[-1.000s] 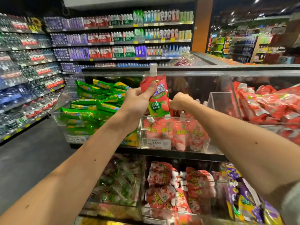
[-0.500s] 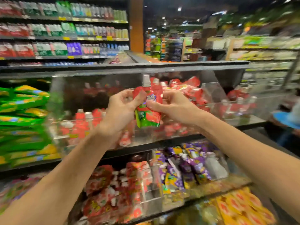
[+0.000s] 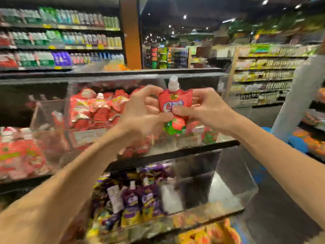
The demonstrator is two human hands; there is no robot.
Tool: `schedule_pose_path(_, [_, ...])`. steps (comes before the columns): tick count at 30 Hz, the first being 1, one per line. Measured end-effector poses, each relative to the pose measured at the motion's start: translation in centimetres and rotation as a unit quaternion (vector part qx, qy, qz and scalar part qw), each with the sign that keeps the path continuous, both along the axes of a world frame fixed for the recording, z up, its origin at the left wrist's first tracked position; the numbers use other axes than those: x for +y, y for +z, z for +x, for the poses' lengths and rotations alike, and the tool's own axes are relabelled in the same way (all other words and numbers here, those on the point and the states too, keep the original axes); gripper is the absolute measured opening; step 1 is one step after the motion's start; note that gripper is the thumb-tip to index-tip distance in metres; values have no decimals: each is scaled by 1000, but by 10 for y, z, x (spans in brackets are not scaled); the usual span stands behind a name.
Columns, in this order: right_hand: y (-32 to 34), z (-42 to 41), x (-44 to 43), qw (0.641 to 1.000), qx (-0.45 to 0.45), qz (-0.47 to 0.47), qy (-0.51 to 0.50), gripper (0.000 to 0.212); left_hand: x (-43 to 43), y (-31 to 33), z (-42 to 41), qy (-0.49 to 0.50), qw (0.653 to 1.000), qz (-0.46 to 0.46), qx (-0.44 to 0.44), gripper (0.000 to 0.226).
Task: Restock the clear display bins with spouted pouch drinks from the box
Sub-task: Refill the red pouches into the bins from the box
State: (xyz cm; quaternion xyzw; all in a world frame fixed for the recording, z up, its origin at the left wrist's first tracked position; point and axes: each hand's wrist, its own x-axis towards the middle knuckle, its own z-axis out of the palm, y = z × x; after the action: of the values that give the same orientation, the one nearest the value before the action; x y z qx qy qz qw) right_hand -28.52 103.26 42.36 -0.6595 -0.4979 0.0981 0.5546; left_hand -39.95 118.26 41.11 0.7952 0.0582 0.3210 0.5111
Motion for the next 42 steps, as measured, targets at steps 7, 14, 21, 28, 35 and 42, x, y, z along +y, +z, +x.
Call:
schedule_pose_path(7, [37, 116, -36, 999, -26, 30, -29, 15, -60, 44, 113, 127, 985, 74, -90, 59])
schedule_pose_path(14, [14, 177, -14, 995, 22, -62, -69, 46, -58, 32, 161, 233, 957, 169, 39, 29])
schedule_pose_path(21, [-3, 204, 13, 989, -34, -121, -73, 47, -42, 19, 176, 218, 954, 161, 128, 38])
schedule_pose_path(28, [-20, 213, 53, 965, 0, -263, -19, 38, -13, 0, 194, 248, 915, 180, 262, 44])
schedule_pose_path(35, [-29, 229, 83, 927, -17, -371, -45, 25, 17, -13, 231, 144, 895, 155, 392, 64])
schedule_pose_path(42, [-50, 241, 102, 867, -19, -496, -34, 25, 18, -26, 264, 70, 819, 223, 524, 40])
